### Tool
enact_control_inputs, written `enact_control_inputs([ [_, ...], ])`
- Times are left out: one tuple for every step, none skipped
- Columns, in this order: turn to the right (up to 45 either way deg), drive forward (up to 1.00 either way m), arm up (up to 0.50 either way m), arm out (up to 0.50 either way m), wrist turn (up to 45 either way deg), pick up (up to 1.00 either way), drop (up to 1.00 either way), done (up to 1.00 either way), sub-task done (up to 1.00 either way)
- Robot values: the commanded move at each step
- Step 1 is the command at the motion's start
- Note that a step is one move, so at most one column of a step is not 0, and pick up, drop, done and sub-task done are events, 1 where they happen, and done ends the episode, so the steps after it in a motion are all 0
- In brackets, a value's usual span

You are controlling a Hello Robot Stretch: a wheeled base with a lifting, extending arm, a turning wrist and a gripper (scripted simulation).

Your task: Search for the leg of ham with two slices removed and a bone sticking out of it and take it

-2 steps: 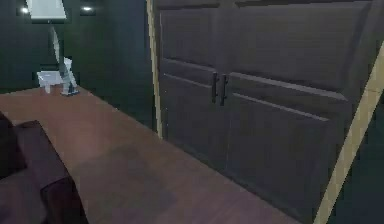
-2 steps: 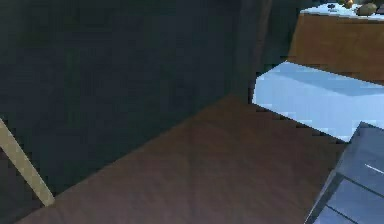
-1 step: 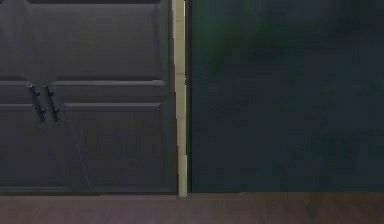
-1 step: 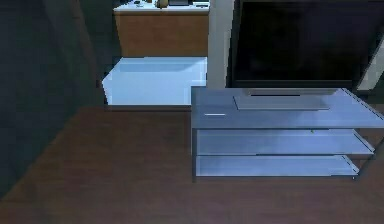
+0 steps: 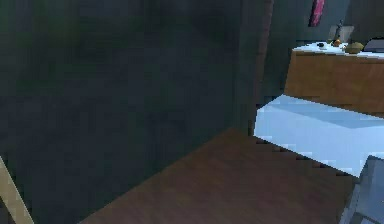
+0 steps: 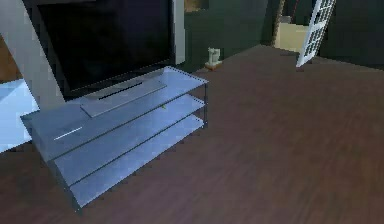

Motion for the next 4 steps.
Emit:
enact_control_inputs([
  [21.0,0.0,0.0,0.0,0.0,0.0,0.0,0.0,0.0],
  [0.0,0.95,0.0,0.0,0.0,0.0,0.0,0.0,0.0],
  [21.0,0.0,0.0,0.0,0.0,0.0,0.0,0.0,0.0],
  [0.0,1.0,0.0,0.0,0.0,0.0,0.0,0.0,0.0],
])
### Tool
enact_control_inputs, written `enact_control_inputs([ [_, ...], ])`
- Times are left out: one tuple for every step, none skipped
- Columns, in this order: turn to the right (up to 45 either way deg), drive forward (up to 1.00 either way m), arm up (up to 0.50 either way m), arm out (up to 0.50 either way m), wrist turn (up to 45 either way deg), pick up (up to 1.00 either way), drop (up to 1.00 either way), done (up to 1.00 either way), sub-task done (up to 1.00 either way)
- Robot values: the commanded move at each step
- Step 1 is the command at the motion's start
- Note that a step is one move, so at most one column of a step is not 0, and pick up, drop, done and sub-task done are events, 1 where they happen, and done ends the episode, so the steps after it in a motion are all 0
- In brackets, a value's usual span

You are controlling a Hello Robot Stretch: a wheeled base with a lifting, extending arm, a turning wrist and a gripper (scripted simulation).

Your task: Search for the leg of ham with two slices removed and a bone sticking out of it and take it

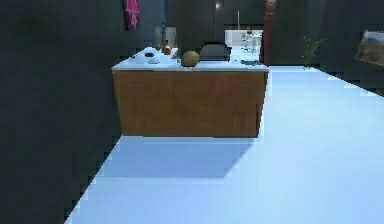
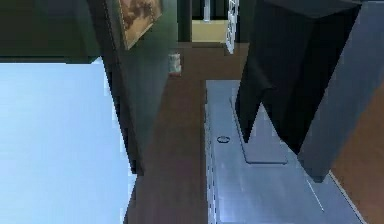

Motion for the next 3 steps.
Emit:
enact_control_inputs([
  [15.0,0.0,0.0,0.0,0.0,0.0,0.0,0.0,0.0],
  [0.0,0.05,0.0,0.0,0.0,0.0,0.0,0.0,0.0],
  [18.0,0.0,0.0,0.0,0.0,0.0,0.0,0.0,0.0],
])
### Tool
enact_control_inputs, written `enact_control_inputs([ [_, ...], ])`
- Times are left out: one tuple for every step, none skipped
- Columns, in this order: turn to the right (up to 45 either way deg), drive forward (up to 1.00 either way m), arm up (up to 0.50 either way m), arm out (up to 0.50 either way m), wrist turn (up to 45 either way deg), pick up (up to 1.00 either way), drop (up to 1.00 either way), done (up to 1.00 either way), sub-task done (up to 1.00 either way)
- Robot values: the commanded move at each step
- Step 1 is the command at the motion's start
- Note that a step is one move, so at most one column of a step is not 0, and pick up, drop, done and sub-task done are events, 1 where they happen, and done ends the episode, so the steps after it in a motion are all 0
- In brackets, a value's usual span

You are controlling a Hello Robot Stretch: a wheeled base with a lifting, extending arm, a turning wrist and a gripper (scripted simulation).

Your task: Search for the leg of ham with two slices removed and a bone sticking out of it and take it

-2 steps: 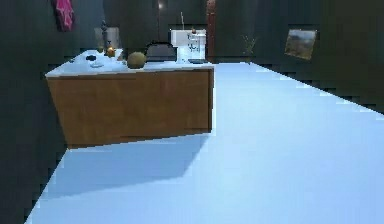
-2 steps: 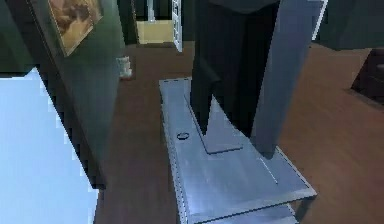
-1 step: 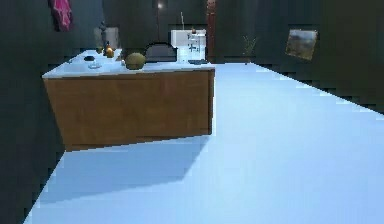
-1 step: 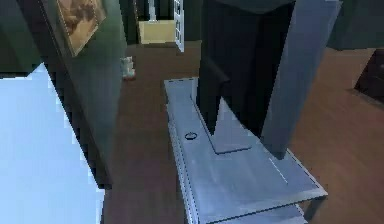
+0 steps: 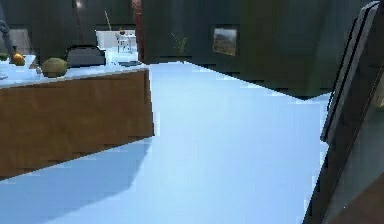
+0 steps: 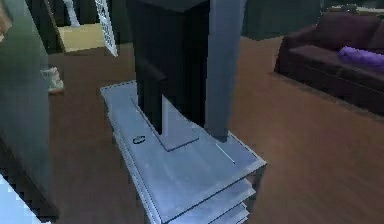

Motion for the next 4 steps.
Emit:
enact_control_inputs([
  [0.0,1.0,0.0,0.0,0.0,0.0,0.0,0.0,0.0],
  [0.0,1.0,0.0,0.0,0.0,0.0,0.0,0.0,0.0],
  [0.0,0.55,0.0,0.0,0.0,0.0,0.0,0.0,0.0],
  [-27.0,0.0,0.0,0.0,0.0,0.0,0.0,0.0,0.0],
])
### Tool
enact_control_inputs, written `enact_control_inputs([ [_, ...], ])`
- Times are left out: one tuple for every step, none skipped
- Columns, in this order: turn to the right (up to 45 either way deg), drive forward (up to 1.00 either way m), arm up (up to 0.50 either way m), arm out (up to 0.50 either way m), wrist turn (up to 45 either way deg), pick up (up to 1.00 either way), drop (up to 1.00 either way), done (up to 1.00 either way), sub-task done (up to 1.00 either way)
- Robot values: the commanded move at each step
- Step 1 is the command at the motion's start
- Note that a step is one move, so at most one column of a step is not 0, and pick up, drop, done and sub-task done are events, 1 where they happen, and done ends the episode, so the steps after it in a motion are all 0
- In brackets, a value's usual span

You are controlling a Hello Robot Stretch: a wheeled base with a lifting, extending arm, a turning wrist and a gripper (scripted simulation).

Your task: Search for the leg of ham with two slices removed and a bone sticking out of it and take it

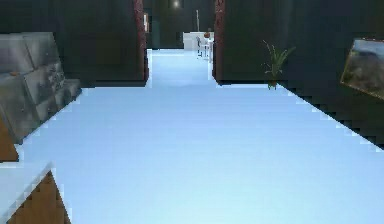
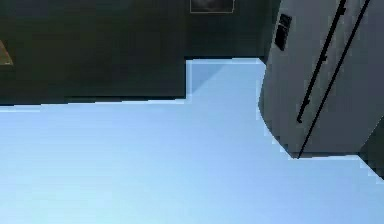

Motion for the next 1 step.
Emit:
enact_control_inputs([
  [0.0,0.9,0.0,0.0,0.0,0.0,0.0,0.0,0.0],
])
